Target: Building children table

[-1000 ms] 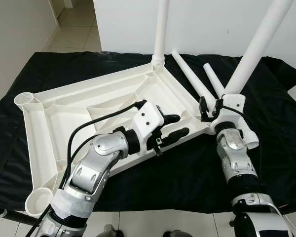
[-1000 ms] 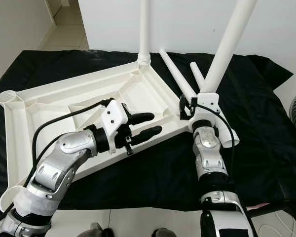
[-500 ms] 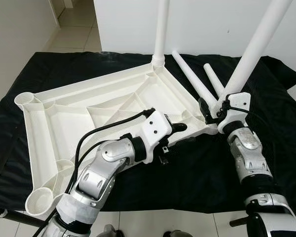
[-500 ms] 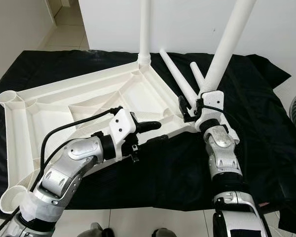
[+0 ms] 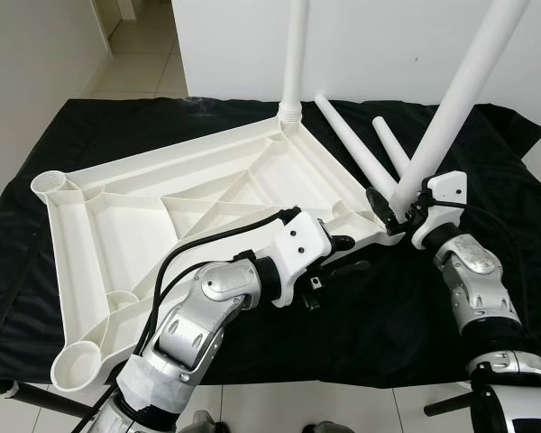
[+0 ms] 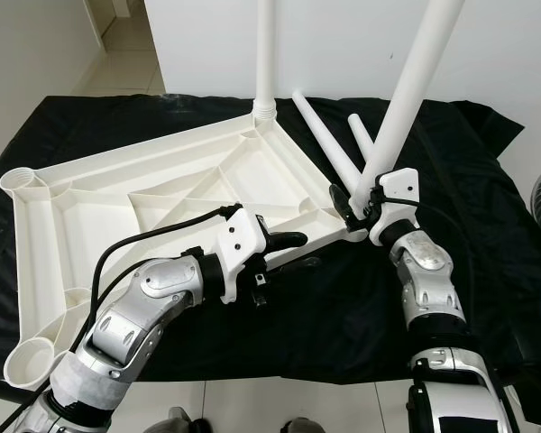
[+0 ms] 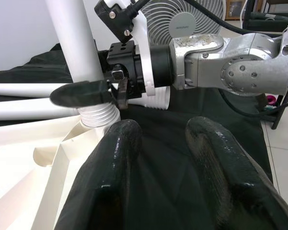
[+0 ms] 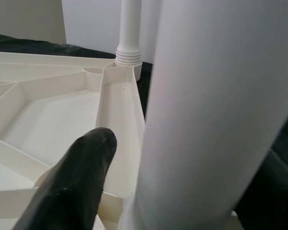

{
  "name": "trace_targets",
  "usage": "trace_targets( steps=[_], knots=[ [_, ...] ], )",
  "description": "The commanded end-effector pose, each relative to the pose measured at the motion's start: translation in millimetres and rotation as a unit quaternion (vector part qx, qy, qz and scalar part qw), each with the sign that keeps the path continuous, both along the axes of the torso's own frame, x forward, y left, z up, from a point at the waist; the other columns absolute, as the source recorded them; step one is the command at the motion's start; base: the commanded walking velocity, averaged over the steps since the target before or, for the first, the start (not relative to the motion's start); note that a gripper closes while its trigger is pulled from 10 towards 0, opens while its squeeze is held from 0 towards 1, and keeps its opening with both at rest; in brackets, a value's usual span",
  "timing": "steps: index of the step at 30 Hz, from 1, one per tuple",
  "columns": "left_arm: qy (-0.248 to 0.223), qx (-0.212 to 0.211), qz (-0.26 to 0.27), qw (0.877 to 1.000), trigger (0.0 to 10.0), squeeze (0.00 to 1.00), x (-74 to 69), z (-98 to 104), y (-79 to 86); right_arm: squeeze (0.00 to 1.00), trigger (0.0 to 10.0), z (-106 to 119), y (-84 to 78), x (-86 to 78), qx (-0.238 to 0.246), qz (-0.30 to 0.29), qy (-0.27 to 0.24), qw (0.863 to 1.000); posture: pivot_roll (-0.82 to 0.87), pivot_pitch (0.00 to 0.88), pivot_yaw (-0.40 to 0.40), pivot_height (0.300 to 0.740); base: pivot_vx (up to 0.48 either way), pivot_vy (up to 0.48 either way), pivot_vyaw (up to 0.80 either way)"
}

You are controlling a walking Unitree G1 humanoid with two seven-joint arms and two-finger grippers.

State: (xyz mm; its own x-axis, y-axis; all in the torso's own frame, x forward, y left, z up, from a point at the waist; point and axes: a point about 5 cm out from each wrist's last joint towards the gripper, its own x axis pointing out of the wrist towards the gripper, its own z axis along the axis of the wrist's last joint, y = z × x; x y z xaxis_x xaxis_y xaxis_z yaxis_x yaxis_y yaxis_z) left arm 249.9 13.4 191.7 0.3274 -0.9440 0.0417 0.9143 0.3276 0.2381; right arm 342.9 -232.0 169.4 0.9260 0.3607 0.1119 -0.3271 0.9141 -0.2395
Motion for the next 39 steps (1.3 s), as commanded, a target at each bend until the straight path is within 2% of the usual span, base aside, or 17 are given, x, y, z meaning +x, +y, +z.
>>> trace_targets(
  steps=[1, 2, 13, 14, 15, 16, 25, 28, 39],
  knots=[
    [0.006, 0.002, 0.039, 0.999, 10.0, 0.00, 2.7, -4, 1.3, 0.00, 1.7, 0, -2.7, 0.0, -0.002, 0.010, 0.003, 1.000, -0.14, 0.056, 0.051, 0.740, 0.000, 0.000, 0.00],
    [0.005, 0.002, 0.038, 0.999, 10.0, 0.00, 2.7, -4, 0.8, 0.00, 0.0, 0, -4.3, -0.2, -0.008, 0.013, 0.004, 1.000, -0.14, 0.056, 0.051, 0.740, 0.000, 0.000, 0.00],
    [0.001, -0.001, 0.035, 0.999, 10.0, 0.00, 2.6, -3, -1.2, 0.00, 0.0, -3, -8.3, -0.6, -0.012, 0.020, 0.019, 1.000, -0.14, 0.043, 0.049, 0.740, 0.000, 0.000, 0.00],
    [0.001, -0.002, 0.035, 0.999, 10.0, 0.00, 2.6, -2, -1.3, 0.00, 7.0, -4, -8.3, -1.3, -0.011, 0.021, 0.022, 0.999, -0.14, 0.043, 0.049, 0.740, 0.000, 0.000, 0.00],
    [0.001, -0.002, 0.035, 0.999, 10.0, 0.00, 2.6, -2, -1.3, 0.00, 7.0, -4, -8.3, -1.3, -0.011, 0.021, 0.022, 0.999, -0.14, 0.043, 0.049, 0.740, 0.000, 0.000, 0.00],
    [0.000, -0.002, 0.035, 0.999, 10.0, 0.00, 2.4, -2, -1.1, 0.00, 10.0, -5, -8.0, -2.1, -0.011, 0.020, 0.024, 0.999, -0.14, 0.041, 0.049, 0.740, 0.000, 0.000, 0.00],
    [0.000, -0.003, 0.033, 0.999, 10.0, 0.00, 2.0, -2, -1.0, 0.00, 10.0, -13, -8.2, -2.7, 0.013, 0.006, 0.040, 0.999, -0.14, 0.043, 0.049, 0.740, 0.000, 0.000, 0.00],
    [-0.002, -0.005, 0.031, 0.999, 10.0, 0.00, 1.9, -1, -1.1, 0.00, 10.0, -20, -9.6, -2.6, 0.038, -0.008, 0.058, 0.998, -0.14, 0.045, 0.051, 0.740, 0.000, 0.000, 0.00],
    [-0.002, -0.007, 0.030, 1.000, 10.0, 0.00, 1.3, 1, -0.7, 0.00, 10.0, -26, -13.4, -2.8, 0.051, -0.029, 0.073, 0.996, -0.14, 0.052, 0.051, 0.740, 0.000, 0.000, 0.00]
  ],
)
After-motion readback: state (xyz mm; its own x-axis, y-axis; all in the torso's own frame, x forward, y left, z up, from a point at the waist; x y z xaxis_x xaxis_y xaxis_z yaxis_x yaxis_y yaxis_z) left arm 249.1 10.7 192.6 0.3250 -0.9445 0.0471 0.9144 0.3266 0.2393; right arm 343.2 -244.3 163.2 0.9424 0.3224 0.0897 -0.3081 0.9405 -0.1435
